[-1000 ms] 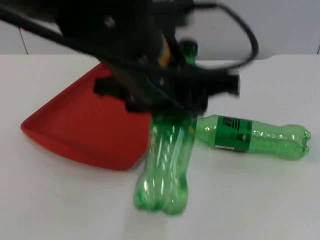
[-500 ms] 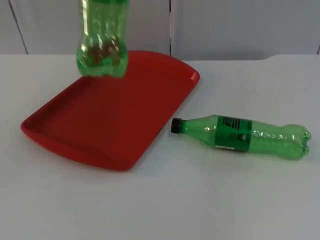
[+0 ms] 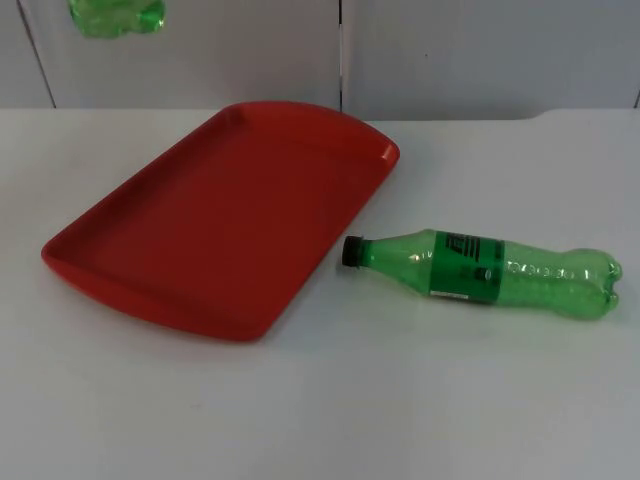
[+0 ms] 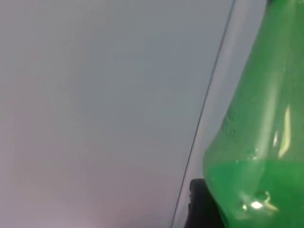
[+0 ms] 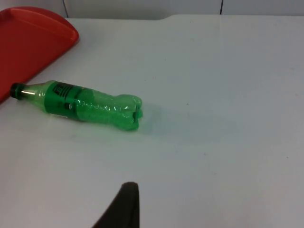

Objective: Place the bottle upright on the tray.

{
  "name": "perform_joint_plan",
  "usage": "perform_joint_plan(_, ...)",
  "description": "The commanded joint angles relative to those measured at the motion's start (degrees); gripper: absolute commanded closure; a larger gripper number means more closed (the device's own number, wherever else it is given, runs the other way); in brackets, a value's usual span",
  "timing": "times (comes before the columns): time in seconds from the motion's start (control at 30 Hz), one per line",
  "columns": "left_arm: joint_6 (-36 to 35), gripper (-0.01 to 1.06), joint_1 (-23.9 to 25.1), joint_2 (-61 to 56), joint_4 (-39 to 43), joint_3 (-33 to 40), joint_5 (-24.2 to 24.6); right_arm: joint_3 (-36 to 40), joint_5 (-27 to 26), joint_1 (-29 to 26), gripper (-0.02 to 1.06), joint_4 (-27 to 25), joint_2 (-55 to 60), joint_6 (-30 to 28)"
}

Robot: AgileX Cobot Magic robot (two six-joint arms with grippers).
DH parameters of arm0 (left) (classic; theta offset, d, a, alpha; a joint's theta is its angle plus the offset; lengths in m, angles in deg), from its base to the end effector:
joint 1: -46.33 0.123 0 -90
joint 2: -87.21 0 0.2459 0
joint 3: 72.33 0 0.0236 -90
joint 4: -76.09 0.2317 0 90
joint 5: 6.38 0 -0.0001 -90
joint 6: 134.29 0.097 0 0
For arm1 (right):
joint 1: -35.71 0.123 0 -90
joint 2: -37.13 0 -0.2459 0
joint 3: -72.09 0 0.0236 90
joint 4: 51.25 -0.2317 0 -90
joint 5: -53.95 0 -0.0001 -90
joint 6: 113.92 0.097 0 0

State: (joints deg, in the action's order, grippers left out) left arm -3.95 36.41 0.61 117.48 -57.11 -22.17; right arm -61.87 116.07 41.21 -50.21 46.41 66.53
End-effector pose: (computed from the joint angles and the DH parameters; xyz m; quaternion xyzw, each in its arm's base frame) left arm 0.3284 -0.0751 0.3057 0.0637 0.7435 -0.1774 0.6416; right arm 0.0205 0.0004 0.2691 -0.0371 0.8538 0.0179 0.5190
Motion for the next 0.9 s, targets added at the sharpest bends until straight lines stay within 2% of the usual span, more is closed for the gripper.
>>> perform_joint_plan(0.0,2.8,1.05,1.2,0.3,0.4,-0.2,-6.3,0.4,-0.4,-0.4,-0.01,-0.2,-0.2,0.0)
perform_joint_plan(0.1,9.6,1.05,2.8,2.0,0.6,-0.2,-11.3,0.4,-0.4,-0.4,-0.01,-0.2,-0.2,0.0)
perform_joint_plan(0.23,12.9,1.05,3.1,2.9,-0.5,-0.2,-12.1,0.4,-0.4,-0.4,-0.01,-0.2,-0.2,0.0)
perform_joint_plan(0.37,14.5,1.05,3.1,5.1,-9.0,-0.2,-12.2,0.4,-0.4,-0.4,-0.01,-0.2,-0.2,0.0)
perform_joint_plan(0.4,14.5,1.05,3.1,5.1,-9.0,-0.2,-12.2,0.4,-0.4,-0.4,-0.01,-0.2,-0.2,0.0)
perform_joint_plan(0.43,16.8,1.05,3.1,6.0,-12.2,-0.2,-13.3,0.4,-0.4,-0.4,-0.01,-0.2,-0.2,0.0)
perform_joint_plan(0.5,22.7,1.05,3.1,8.2,-13.6,-0.2,-17.4,0.4,-0.4,-0.4,-0.01,-0.2,-0.2,0.0)
perform_joint_plan(0.53,24.1,1.05,3.1,9.3,-13.7,-0.2,-20.1,0.4,-0.4,-0.4,-0.01,-0.2,-0.2,0.0)
perform_joint_plan(0.57,24.1,1.05,3.1,9.3,-13.7,-0.2,-20.1,0.4,-0.4,-0.4,-0.01,-0.2,-0.2,0.0)
perform_joint_plan(0.6,24.4,1.05,3.1,11.0,-14.5,-0.2,-23.6,0.4,-0.4,-0.4,-0.01,-0.2,-0.2,0.0)
perform_joint_plan(0.67,25.8,1.05,3.1,12.6,-17.5,-0.2,-25.4,0.4,-0.4,-0.4,-0.01,-0.2,-0.2,0.0)
perform_joint_plan(0.73,30.0,1.05,3.1,15.1,-22.0,-0.2,-26.7,0.4,-0.4,-0.4,-0.01,-0.2,-0.2,0.0)
perform_joint_plan(0.87,32.2,1.05,3.1,18.8,-22.5,-0.2,-29.2,0.4,-0.4,-0.4,-0.01,-0.2,-0.2,0.0)
